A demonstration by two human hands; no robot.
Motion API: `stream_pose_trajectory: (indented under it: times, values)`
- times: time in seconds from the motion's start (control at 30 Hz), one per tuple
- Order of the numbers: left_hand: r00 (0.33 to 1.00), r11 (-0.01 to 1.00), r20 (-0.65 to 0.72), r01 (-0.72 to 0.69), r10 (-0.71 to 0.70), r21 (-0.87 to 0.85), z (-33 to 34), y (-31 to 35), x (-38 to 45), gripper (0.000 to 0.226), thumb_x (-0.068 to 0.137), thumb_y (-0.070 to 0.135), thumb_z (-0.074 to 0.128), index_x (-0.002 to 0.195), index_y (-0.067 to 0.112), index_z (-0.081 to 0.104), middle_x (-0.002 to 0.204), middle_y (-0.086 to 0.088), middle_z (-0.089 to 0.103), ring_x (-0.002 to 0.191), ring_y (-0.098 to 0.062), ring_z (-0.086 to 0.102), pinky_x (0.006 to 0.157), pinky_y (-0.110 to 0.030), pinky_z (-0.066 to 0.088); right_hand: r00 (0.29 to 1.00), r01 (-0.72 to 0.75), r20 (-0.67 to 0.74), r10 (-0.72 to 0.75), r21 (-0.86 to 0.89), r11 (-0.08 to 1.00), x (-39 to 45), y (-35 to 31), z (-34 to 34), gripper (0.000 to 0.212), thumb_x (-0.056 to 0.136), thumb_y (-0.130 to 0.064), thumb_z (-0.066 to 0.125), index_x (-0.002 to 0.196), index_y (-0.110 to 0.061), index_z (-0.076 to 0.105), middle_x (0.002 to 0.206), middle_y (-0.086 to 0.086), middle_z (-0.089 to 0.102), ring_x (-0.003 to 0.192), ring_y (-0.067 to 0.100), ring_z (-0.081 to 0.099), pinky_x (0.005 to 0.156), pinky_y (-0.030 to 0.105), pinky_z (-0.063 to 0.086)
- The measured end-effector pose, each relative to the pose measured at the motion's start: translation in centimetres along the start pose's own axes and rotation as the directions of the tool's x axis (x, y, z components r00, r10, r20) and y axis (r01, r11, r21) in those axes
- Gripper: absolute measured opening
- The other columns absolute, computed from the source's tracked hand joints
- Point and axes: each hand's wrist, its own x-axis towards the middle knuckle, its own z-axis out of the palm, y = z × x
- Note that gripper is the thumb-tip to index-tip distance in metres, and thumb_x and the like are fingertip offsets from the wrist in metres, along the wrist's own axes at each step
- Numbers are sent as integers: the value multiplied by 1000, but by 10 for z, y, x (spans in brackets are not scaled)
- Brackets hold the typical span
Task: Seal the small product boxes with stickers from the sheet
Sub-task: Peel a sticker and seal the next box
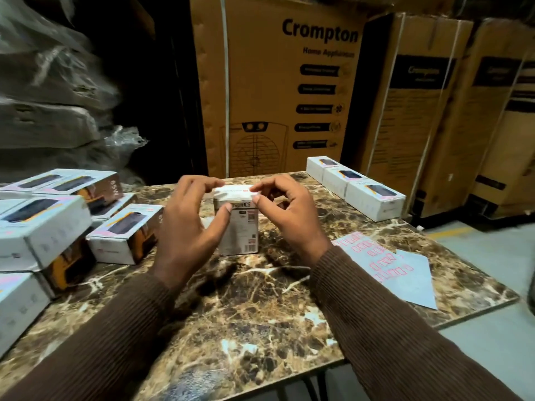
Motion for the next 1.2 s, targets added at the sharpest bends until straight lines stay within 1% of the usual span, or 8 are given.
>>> stream_pose_trajectory:
  times: [0.07, 0.17, 0.3, 0.4, 0.53, 0.63, 0.87, 1.2]
  values:
    - [999, 999, -11, -46, 46, 27, -1, 9, -2, 26, 97, 16, 67, 121, 8, 65, 121, -6, 58, 113, -20, 56, 90, -11, 38, 998, -27, -56, 30, 56, 998, 1, -7, -6, 10, 95, -8, 70, 100, -14, 76, 101, 1, 73, 94, 13, 67, 76, 31, 56]
    - [984, 983, 36, -178, 177, 33, 1, 24, -8, 27, 94, 13, 68, 120, 8, 66, 121, -9, 57, 114, -20, 53, 92, -24, 41, 992, -82, -85, 96, 157, 984, 1, -24, -28, 12, 98, -6, 66, 102, -10, 77, 96, 5, 75, 86, 9, 65, 72, 24, 52]
    - [872, 950, 377, -291, 312, -114, 16, 44, -23, 25, 97, 35, 58, 114, 21, 71, 120, 7, 59, 113, -15, 57, 90, -38, 53, 987, -152, -25, 161, 210, 966, -5, -36, -79, 11, 99, -8, 67, 103, -11, 77, 91, 6, 71, 78, 12, 59, 63, 23, 46]
    - [730, 943, 598, -283, 332, -178, 31, 57, -36, 32, 106, 52, 49, 121, 32, 68, 127, 17, 56, 117, -4, 54, 92, -36, 54, 981, -176, 99, 166, 99, 979, -17, -28, -125, 9, 98, -4, 69, 103, -5, 77, 91, 9, 69, 76, 10, 60, 63, 19, 47]
    - [598, 924, 711, -317, 370, -215, 48, 58, -42, 51, 107, 68, 35, 142, 40, 58, 149, 18, 47, 135, 0, 45, 106, -36, 49, 932, -157, 275, 237, -283, 946, -39, -1, -178, 14, 96, -5, 73, 102, -15, 80, 91, -5, 76, 81, 7, 67, 74, 23, 53]
    - [590, 943, 738, -254, 328, -216, 57, 59, -39, 59, 105, 73, 30, 153, 43, 48, 158, 22, 40, 143, 3, 38, 114, -38, 43, 883, -99, 357, 306, -495, 863, -51, 13, -201, 18, 95, -6, 74, 101, -21, 82, 94, -10, 78, 90, 4, 72, 80, 25, 57]
    - [584, 953, 753, -206, 302, -222, 85, 88, -33, 67, 104, 75, 23, 154, 39, 48, 159, 19, 42, 143, 1, 39, 118, -42, 39, 850, 1, 422, 314, -599, 801, -62, 22, -208, 22, 94, -4, 74, 102, -23, 82, 97, -16, 74, 95, -1, 68, 77, 10, 50]
    - [540, 942, 781, -283, 313, -181, 92, 101, -33, 66, 103, 69, 22, 152, 34, 52, 156, 14, 47, 138, -1, 42, 108, -25, 30, 795, 110, 495, 352, -688, 718, -57, 31, -197, 8, 94, -28, 78, 101, -31, 78, 97, -18, 67, 93, 1, 63, 83, 34, 56]
